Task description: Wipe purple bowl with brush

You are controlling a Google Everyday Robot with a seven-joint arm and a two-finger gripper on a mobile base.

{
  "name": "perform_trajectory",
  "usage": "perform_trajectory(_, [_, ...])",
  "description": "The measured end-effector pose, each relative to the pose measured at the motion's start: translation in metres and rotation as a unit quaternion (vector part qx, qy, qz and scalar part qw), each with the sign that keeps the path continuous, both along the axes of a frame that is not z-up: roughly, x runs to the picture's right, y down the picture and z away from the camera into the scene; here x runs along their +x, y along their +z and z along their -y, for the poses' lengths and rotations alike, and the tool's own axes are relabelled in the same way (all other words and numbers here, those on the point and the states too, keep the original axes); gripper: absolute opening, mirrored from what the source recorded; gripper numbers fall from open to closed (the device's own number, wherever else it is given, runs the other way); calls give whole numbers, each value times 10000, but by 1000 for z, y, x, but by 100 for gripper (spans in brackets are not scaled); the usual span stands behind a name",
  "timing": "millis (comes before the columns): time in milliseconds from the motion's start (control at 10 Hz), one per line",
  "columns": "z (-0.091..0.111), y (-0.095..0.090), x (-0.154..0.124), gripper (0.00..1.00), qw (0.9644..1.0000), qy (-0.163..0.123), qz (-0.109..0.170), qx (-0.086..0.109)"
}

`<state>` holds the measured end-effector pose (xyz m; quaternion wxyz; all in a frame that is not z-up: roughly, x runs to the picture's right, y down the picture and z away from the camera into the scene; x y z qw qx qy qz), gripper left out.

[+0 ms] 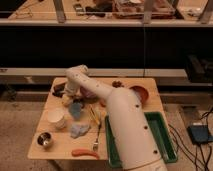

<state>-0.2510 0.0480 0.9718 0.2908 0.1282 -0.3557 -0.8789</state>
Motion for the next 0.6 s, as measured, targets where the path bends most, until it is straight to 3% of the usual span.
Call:
perform_trajectory(200, [-1,-4,5,24,9973,417,538,-264])
perform_trajectory(400, [4,-11,4,5,9930,644,919,-364])
perform_trajectory(600, [11,-18,2,0,9899,752,1139,-392])
